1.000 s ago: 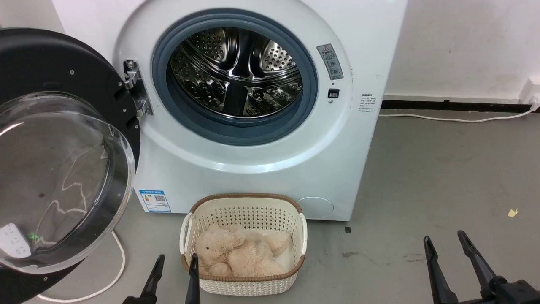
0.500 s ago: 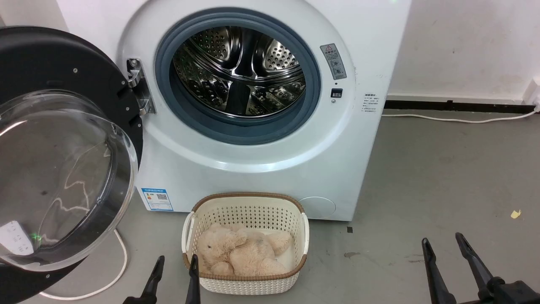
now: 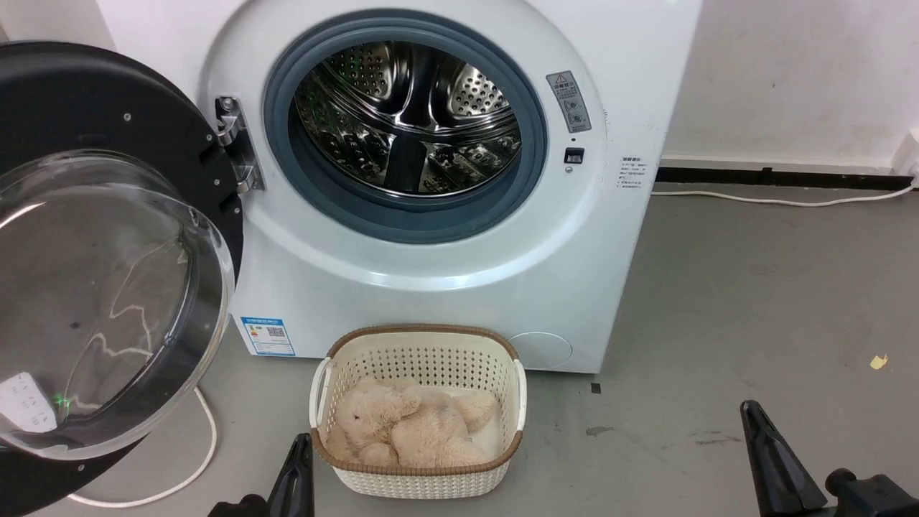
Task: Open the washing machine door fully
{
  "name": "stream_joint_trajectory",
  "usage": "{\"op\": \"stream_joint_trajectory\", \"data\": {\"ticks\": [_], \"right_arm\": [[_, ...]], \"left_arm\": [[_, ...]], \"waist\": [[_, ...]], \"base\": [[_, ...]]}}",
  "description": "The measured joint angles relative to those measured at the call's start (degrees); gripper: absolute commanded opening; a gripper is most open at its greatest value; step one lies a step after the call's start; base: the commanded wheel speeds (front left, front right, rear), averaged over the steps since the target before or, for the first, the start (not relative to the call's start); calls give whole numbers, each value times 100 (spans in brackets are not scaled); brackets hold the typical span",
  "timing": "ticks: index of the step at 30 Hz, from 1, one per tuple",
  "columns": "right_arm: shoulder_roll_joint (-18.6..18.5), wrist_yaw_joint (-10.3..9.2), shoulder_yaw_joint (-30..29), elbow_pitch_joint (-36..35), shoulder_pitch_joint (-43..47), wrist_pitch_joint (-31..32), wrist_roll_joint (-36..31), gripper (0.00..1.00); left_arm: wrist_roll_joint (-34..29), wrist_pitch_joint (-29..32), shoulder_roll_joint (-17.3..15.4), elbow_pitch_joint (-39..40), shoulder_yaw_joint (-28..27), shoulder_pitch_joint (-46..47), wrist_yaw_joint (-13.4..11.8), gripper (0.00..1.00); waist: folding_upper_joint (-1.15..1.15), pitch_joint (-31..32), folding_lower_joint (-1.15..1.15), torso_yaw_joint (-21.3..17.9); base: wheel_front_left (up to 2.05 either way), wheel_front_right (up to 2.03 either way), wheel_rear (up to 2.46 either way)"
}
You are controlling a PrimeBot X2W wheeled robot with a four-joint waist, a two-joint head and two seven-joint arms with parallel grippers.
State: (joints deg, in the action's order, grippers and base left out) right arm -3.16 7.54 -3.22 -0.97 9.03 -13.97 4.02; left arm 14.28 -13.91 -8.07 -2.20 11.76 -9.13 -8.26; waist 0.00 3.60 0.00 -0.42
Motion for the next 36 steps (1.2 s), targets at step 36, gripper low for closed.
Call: {"op": "stream_joint_trajectory", "data": {"ticks": [36], "right_arm": [[0,0,113,32,-268,483,-114,0]], "left_arm": [[-476,483,177,57,-402,245,290,0]], "waist": [[0,-127,1,15]], "base": [[0,0,0]]}}
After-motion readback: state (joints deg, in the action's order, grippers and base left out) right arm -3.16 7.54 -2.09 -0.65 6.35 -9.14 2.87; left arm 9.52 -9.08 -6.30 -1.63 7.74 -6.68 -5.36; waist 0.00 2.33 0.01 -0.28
